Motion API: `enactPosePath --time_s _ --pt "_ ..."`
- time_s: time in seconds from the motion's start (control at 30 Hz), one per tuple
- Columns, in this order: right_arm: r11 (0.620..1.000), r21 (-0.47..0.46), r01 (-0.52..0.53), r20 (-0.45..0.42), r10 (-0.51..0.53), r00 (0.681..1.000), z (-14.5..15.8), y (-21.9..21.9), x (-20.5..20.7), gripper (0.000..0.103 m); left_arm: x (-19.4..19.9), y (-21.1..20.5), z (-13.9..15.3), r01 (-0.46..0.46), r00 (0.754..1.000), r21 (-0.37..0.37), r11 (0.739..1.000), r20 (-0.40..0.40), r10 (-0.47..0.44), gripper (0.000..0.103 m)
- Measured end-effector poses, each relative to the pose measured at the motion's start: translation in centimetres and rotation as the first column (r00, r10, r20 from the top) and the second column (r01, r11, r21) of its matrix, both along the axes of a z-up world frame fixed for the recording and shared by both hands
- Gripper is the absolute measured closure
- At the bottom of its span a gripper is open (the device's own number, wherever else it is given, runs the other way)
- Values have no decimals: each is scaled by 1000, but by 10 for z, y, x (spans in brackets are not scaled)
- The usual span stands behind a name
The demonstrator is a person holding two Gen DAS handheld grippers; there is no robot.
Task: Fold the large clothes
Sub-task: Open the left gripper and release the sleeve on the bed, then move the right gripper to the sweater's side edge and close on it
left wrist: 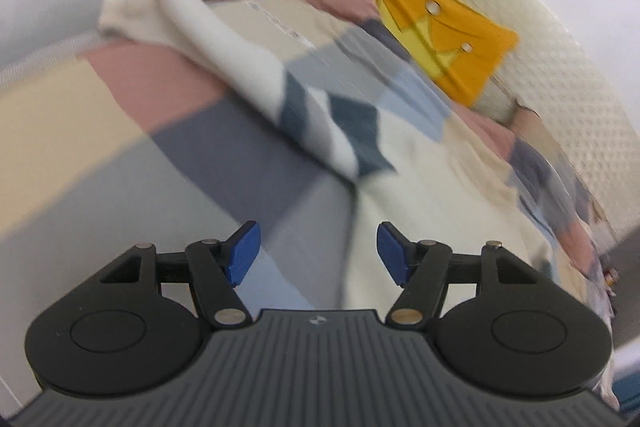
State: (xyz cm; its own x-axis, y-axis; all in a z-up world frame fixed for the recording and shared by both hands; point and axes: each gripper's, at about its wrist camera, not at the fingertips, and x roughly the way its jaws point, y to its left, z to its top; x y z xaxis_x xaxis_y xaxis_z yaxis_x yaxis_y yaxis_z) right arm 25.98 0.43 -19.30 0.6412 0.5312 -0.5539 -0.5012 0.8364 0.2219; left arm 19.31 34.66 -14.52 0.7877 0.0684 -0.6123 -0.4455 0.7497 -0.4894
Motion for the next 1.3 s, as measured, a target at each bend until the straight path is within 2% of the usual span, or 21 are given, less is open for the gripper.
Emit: enactPosePath --time_s 0.1,0.23,0.37,0.5,0.77,0.97,1.07,1.3 --pt "1000 -6 1 -12 -1 1000 0 -3 -9 16 -13 -30 -4 43 999 4 999 -3 -43 33" --pt "999 -9 -36 -13 36 999 4 -4 -27 16 -32 -59 -4 102 995 66 993 4 -102 33" --pt "997 -36 -68 0 68 998 4 0 -41 16 -49 -70 -11 137 990 87 987 2 -138 33" --pt "997 -10 -82 -32 82 996 3 1 -47 16 -58 -72 -24 161 987 109 981 -7 -161 33" --pt "992 -25 -125 -44 124 991 0 10 -59 16 -72 -66 -49 197 980 65 978 -1 -197 34" --pt "985 -135 -107 -153 86 984 -29 22 -47 17 -71 -66 -62 222 975 -4 975 5 -222 34" --pt "976 -194 -100 -154 71 986 -38 27 -47 17 -66 -66 -69 229 973 -43 972 7 -229 34" --pt "983 -163 -83 -169 55 984 -39 21 -45 17 -38 -59 -83 213 977 -69 975 19 -213 34"
